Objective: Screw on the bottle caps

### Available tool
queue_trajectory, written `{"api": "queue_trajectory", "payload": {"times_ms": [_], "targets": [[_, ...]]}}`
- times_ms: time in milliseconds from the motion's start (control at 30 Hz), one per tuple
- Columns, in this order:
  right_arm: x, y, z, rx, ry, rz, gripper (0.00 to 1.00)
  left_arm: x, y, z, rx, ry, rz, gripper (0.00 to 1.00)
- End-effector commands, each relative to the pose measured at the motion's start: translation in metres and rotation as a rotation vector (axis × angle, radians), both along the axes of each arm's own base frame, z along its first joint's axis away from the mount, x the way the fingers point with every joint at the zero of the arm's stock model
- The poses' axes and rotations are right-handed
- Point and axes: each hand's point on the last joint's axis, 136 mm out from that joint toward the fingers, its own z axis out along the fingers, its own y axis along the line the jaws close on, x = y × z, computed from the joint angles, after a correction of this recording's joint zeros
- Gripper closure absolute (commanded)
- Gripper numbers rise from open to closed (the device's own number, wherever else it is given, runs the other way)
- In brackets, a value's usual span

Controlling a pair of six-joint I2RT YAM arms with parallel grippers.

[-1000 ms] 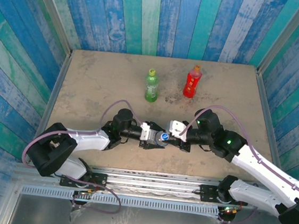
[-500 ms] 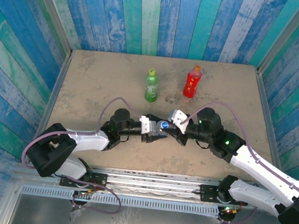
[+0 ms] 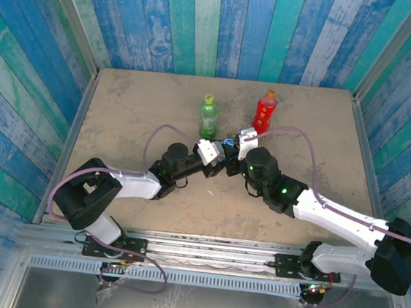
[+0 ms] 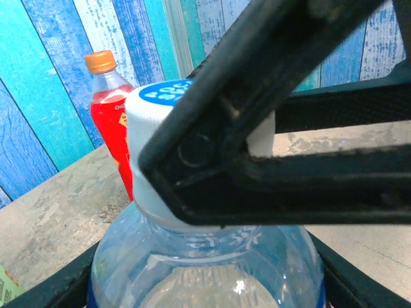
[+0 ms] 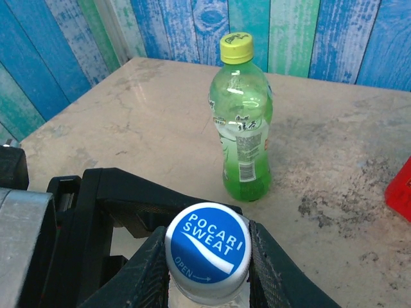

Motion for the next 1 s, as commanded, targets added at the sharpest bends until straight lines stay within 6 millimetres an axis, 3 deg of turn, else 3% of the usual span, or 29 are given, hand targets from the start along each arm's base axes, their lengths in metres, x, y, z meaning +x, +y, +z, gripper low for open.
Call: {"api": "queue_trajectory", "payload": {"times_ms": [0,100,167,300,367,533,867,967], "targets": [[-0.009,0.005,0.014,-0.014,-0.055,0.124,0.68,0.006,0.009,0.032,-0.068,-0.096,0.032,0.39],[-0.036,0.014,0.025,-0.044,-0.149,0.381,0.47,-0.015,0.013,0.034,-0.094,-0.093,-0.133,0.39],[-0.057,0.016,0.031,-0.082,-0.228,0.534,0.41,-0.037,0.013,0.036,-0.088,-0.114,-0.274,0.39],[-0.091,0.014,0.040,-0.157,-0.329,0.741,0.40,-0.076,0.008,0.031,-0.009,-0.148,-0.510,0.40],[-0.099,0.014,0.044,-0.179,-0.343,0.790,0.41,-0.089,0.008,0.033,0.009,-0.151,-0.582,0.39],[-0.098,0.017,0.048,-0.214,-0.328,0.817,0.43,-0.102,0.011,0.038,0.019,-0.178,-0.636,0.38],[-0.092,0.022,0.039,-0.217,-0.265,0.823,0.70,-0.104,0.010,0.041,-0.014,-0.175,-0.650,0.38],[-0.092,0.021,0.038,-0.221,-0.259,0.824,0.65,-0.103,0.010,0.042,-0.017,-0.177,-0.643,0.38]]}}
